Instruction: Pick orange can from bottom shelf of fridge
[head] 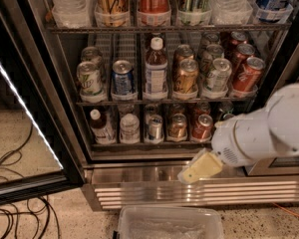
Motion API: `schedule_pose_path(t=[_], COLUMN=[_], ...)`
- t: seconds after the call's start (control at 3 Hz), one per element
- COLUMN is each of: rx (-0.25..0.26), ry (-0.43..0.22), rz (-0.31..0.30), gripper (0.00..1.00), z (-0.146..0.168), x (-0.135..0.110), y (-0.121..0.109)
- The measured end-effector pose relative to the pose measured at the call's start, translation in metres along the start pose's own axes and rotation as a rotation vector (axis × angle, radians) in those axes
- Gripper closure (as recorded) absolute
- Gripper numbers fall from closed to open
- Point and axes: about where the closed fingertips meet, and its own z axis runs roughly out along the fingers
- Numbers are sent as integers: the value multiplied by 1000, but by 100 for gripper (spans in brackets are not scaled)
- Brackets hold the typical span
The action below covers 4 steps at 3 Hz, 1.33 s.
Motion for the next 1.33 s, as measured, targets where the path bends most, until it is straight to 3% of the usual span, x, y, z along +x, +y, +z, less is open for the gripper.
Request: schedule_pose_path(t=[0.33, 0.67, 1.0, 1.33], rx=[-14, 13, 78, 70], ry=[-5, -58, -130, -169], rz=[159, 264, 280, 292], gripper=[0, 0, 0, 0], z=[59, 100, 101, 123], x=[39, 54, 40, 38], y=[18, 14, -4, -8])
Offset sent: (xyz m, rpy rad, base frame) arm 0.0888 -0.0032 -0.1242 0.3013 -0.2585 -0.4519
